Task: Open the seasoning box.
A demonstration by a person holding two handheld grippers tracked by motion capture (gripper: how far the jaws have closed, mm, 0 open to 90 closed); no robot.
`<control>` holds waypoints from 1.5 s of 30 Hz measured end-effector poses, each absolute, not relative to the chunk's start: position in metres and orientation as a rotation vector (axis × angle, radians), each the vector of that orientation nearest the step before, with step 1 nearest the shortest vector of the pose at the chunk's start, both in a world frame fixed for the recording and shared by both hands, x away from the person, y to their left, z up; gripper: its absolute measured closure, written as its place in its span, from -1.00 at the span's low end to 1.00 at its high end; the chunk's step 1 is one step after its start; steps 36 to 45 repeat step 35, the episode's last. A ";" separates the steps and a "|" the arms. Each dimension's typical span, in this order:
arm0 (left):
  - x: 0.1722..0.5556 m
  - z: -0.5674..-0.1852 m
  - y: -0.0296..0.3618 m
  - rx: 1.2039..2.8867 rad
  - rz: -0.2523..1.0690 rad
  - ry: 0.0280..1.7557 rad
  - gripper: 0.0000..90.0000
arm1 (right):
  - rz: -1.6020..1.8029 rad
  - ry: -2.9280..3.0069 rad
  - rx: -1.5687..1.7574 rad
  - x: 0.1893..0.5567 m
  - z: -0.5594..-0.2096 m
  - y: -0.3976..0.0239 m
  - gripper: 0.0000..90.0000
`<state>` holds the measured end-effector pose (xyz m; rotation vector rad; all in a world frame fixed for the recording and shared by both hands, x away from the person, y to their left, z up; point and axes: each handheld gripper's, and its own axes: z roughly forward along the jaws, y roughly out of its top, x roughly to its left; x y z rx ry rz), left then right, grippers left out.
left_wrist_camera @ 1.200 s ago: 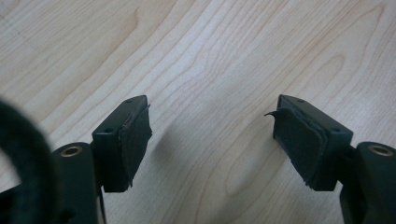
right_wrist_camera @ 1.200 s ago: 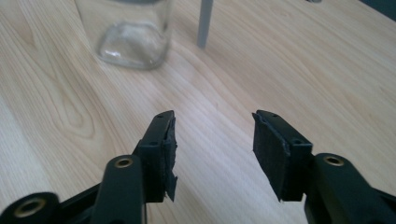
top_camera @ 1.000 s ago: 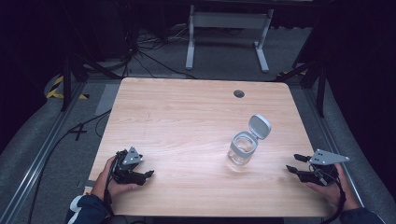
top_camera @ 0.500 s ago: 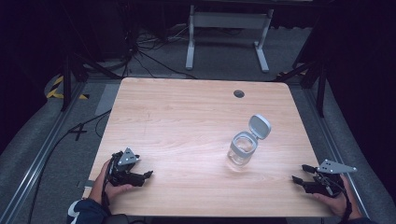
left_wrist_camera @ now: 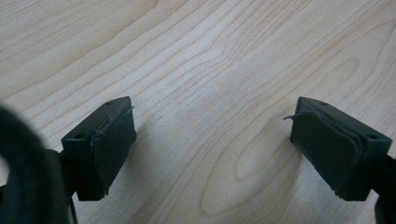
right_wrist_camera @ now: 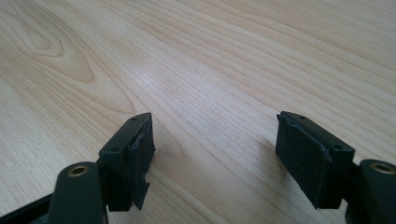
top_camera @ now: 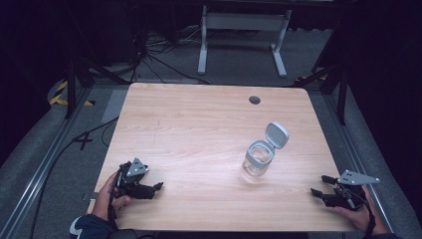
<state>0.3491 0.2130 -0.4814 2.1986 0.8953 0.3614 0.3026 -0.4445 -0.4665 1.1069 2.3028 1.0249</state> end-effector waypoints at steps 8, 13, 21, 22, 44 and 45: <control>0.349 -0.481 0.213 2.200 0.361 0.895 -0.69 | 1.021 2.298 1.113 0.302 -0.466 -0.444 -0.38; 0.349 -0.481 0.213 2.199 0.361 0.897 -0.69 | 1.021 2.298 1.113 0.302 -0.466 -0.444 -0.38; 0.349 -0.482 0.213 2.199 0.360 0.894 -0.69 | 1.023 2.300 1.111 0.303 -0.466 -0.444 -0.39; 0.349 -0.482 0.213 2.199 0.360 0.894 -0.69 | 1.022 2.300 1.109 0.303 -0.467 -0.444 -0.39; 0.349 -0.481 0.213 2.199 0.359 0.894 -0.69 | 1.023 2.300 1.110 0.303 -0.467 -0.444 -0.39; 0.349 -0.481 0.213 2.199 0.359 0.894 -0.69 | 1.023 2.300 1.110 0.303 -0.467 -0.444 -0.39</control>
